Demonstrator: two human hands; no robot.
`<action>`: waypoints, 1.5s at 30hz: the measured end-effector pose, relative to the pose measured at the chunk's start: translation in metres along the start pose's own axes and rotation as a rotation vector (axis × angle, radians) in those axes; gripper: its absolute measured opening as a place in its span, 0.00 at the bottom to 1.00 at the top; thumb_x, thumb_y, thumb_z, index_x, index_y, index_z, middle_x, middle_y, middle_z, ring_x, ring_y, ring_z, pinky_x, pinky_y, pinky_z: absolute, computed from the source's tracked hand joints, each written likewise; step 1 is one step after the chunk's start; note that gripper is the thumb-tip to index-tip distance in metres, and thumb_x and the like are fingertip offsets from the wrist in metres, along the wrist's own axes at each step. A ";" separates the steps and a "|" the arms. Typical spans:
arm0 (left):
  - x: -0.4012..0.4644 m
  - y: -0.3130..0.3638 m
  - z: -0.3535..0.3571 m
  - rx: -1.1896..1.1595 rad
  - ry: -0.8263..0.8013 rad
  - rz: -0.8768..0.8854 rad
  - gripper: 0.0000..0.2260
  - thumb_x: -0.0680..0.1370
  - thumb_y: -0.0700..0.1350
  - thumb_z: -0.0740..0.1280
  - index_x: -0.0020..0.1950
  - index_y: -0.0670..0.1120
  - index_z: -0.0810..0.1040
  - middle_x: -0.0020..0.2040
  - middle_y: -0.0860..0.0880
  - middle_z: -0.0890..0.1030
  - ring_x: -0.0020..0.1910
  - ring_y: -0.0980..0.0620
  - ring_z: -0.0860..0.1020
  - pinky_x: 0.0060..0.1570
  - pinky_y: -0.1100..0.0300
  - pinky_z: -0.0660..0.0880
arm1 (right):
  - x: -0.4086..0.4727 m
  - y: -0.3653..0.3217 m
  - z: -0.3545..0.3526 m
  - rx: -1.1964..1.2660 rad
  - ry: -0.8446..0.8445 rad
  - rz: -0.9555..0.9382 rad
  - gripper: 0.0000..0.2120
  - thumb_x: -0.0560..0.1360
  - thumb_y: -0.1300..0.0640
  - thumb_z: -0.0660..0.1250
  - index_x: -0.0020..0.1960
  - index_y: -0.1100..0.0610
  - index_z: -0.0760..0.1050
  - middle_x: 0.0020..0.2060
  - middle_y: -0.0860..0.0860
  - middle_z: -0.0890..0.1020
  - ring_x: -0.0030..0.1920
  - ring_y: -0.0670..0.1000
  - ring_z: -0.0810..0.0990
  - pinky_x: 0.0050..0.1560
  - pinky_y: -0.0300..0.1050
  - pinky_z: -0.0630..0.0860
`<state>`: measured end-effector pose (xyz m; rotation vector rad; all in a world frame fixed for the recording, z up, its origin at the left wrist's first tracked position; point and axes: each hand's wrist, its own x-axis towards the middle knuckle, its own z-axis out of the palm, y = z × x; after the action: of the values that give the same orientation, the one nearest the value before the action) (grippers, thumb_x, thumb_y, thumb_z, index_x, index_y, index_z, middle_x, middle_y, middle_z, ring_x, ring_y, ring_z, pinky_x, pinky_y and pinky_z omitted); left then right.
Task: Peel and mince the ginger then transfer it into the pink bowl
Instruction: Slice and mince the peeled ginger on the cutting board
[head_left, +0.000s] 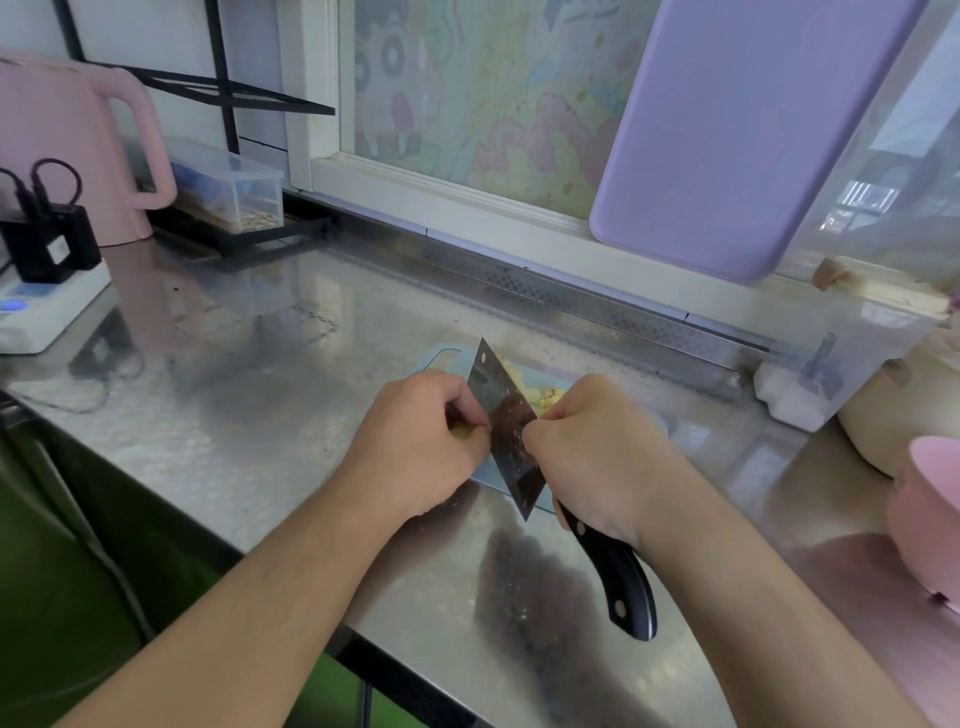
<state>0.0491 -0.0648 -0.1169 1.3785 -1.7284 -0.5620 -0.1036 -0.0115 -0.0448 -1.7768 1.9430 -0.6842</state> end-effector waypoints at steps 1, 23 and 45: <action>0.000 0.000 0.000 0.003 0.002 0.000 0.08 0.73 0.43 0.75 0.38 0.55 0.82 0.39 0.59 0.83 0.38 0.59 0.82 0.41 0.58 0.81 | 0.000 0.000 0.000 -0.006 -0.004 0.006 0.11 0.71 0.59 0.62 0.31 0.57 0.67 0.22 0.56 0.71 0.24 0.55 0.69 0.31 0.47 0.68; 0.001 -0.003 0.002 0.003 -0.063 0.073 0.09 0.72 0.43 0.77 0.42 0.57 0.81 0.45 0.58 0.83 0.45 0.59 0.82 0.48 0.57 0.81 | -0.009 0.008 -0.012 0.032 0.053 -0.070 0.15 0.73 0.61 0.62 0.31 0.60 0.60 0.22 0.52 0.60 0.26 0.53 0.58 0.31 0.47 0.59; 0.001 0.000 0.002 -0.007 -0.008 0.021 0.07 0.73 0.43 0.76 0.38 0.55 0.83 0.39 0.58 0.83 0.39 0.59 0.82 0.40 0.59 0.80 | -0.010 0.002 -0.002 0.018 0.051 -0.036 0.13 0.73 0.59 0.61 0.33 0.65 0.65 0.21 0.55 0.70 0.24 0.55 0.67 0.29 0.47 0.67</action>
<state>0.0473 -0.0662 -0.1181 1.3527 -1.7442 -0.5625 -0.1060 -0.0012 -0.0446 -1.8042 1.9356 -0.7642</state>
